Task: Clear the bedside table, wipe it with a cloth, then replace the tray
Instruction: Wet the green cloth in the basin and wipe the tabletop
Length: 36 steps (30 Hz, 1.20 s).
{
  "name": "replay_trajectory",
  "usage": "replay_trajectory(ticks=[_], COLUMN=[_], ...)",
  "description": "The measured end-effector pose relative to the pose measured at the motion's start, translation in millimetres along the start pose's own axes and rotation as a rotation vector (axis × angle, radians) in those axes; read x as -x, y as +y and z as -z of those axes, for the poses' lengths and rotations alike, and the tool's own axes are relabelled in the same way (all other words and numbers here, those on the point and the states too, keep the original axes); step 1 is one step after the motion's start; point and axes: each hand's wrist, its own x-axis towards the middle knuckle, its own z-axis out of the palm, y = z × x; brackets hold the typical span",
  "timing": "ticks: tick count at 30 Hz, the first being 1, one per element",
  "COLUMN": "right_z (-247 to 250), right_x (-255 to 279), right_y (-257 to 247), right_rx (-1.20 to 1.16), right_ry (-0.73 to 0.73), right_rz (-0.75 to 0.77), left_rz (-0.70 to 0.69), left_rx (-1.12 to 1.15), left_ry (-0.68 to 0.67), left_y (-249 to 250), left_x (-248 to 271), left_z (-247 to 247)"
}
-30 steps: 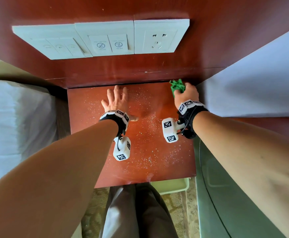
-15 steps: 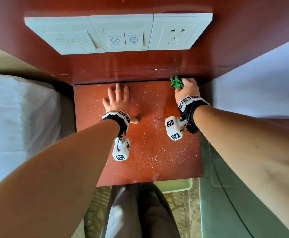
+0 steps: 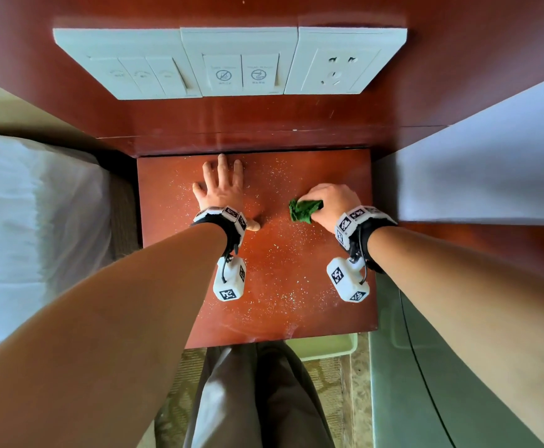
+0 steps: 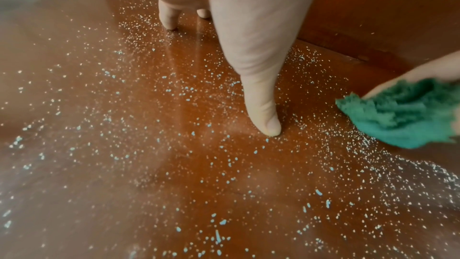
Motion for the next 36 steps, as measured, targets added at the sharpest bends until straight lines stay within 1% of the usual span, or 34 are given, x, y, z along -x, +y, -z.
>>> replay_trajectory(ticks=[3,5,6,7,8,10,11,12,14,16,20,24,30,36], right_z=[-3.7,-3.4,-2.1,0.1,2.7,9.0,11.6,14.1,16.2,15.0,8.3,1.8,-2.6,-16.1], right_x=[7.1,8.0,7.4,6.1,3.9,-3.8,-9.2,-14.9,-25.5,-34.5,-43.6,-43.3,-25.7,2.1], right_y=[-4.7,-5.5,-5.6,-5.3,-4.3,-0.2,2.8,4.9,7.0,4.7,-11.5,-26.0,-34.1,-31.0], right_rx=[0.106,0.051,-0.019,-0.097,-0.170,-0.250,-0.279,-0.305,-0.321,-0.311,-0.239,-0.164,-0.062,0.063], right_ry=[-0.128,-0.153,-0.128,-0.064,0.037,0.292,0.397,0.471,0.528,0.509,0.447,0.385,0.213,-0.003], right_rz=[0.017,-0.032,-0.079,-0.136,-0.203,-0.354,-0.425,-0.484,-0.550,-0.565,-0.516,-0.325,-0.014,0.113], left_rz=[0.002,0.002,0.001,0.002,0.003,0.003,0.003,0.004,0.002,0.000,0.003,0.009,0.011,0.007], left_rx=[0.001,-0.003,-0.005,-0.007,-0.008,-0.005,-0.003,-0.002,0.001,0.007,0.009,0.008,0.008,0.018], left_ry=[0.011,0.014,0.014,0.012,0.008,0.001,-0.001,-0.005,-0.014,-0.016,-0.009,-0.001,-0.003,-0.008], left_y=[-0.2,-0.1,0.0,0.0,0.1,0.4,0.8,0.9,1.1,1.1,1.0,2.0,2.4,2.4], left_x=[0.1,0.4,0.5,0.5,0.4,-0.3,-0.5,-0.2,0.8,0.4,0.1,0.5,0.7,1.6], left_z=[-0.2,0.0,0.3,0.6,0.6,-0.2,-0.2,0.5,1.6,2.0,1.5,1.3,1.7,2.6])
